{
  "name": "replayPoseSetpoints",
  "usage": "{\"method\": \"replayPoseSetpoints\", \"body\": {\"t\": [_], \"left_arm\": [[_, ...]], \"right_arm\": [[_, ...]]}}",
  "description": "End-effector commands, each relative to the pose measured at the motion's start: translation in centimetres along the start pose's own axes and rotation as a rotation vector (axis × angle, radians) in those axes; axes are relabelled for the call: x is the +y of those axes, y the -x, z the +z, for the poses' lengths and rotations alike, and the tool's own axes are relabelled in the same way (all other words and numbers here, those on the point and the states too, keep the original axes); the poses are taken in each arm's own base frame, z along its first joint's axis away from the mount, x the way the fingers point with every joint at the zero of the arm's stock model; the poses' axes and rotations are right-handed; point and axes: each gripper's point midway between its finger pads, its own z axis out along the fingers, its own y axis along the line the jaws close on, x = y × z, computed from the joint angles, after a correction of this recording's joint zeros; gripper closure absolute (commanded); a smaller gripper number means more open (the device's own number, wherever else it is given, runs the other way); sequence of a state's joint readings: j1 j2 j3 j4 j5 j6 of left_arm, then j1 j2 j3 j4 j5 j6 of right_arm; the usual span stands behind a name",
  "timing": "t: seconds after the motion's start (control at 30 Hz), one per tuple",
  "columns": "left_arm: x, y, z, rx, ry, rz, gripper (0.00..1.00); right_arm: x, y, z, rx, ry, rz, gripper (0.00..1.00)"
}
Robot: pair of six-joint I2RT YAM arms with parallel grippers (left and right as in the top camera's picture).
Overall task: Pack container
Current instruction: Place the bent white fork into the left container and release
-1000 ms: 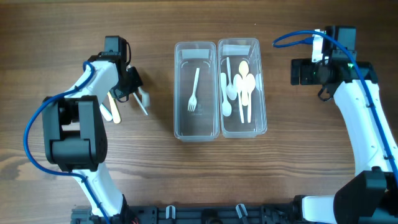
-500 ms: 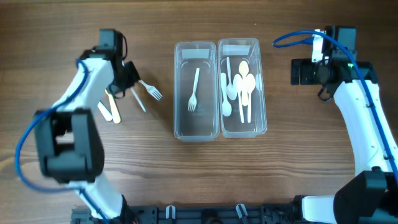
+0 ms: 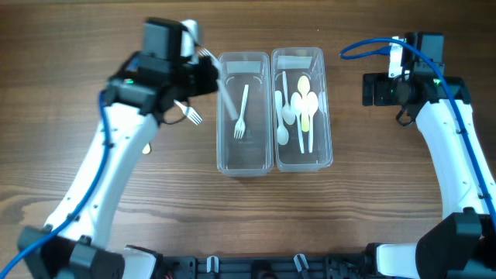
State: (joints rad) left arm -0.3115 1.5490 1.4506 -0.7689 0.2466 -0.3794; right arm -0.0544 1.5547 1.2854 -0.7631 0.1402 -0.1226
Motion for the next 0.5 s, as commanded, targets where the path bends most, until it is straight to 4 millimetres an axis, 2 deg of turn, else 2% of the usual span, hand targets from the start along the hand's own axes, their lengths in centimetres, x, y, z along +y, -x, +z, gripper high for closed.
{"method": "replayPoseSetpoints", "body": {"t": [0.0,0.1,0.23,0.27,0.3,0.33,0.37,0.47], "left_arm": [[-1.8,-2.3,3.4,0.073,-0.001,0.062,0.90],[-2.3,-3.4,5.5,0.112,0.005,0.084,0.88],[-1.9,-4.5,7.4,0.159,0.022,0.083,0.83],[-1.7,-4.7,7.8,0.168,0.027,0.081,0.77],[-1.5,-4.8,8.0,0.173,0.030,0.079,0.54],[-1.5,-4.8,8.0,0.173,0.031,0.078,0.38],[-1.4,-4.7,8.0,0.172,0.032,0.077,0.30],[-0.9,-3.8,7.2,0.145,0.035,0.064,0.29]], "right_arm": [[-0.7,0.8,-0.9,-0.028,-0.025,-0.002,0.00],[-0.7,0.8,-0.9,-0.028,-0.025,-0.002,0.00],[-0.7,0.8,-0.9,-0.028,-0.025,-0.002,0.00],[-0.7,0.8,-0.9,-0.028,-0.025,-0.001,0.00],[-0.7,0.8,-0.9,-0.028,-0.025,-0.002,0.00],[-0.7,0.8,-0.9,-0.028,-0.025,-0.002,0.00],[-0.7,0.8,-0.9,-0.028,-0.025,-0.002,0.00],[-0.7,0.8,-0.9,-0.028,-0.025,-0.002,0.00]]}}
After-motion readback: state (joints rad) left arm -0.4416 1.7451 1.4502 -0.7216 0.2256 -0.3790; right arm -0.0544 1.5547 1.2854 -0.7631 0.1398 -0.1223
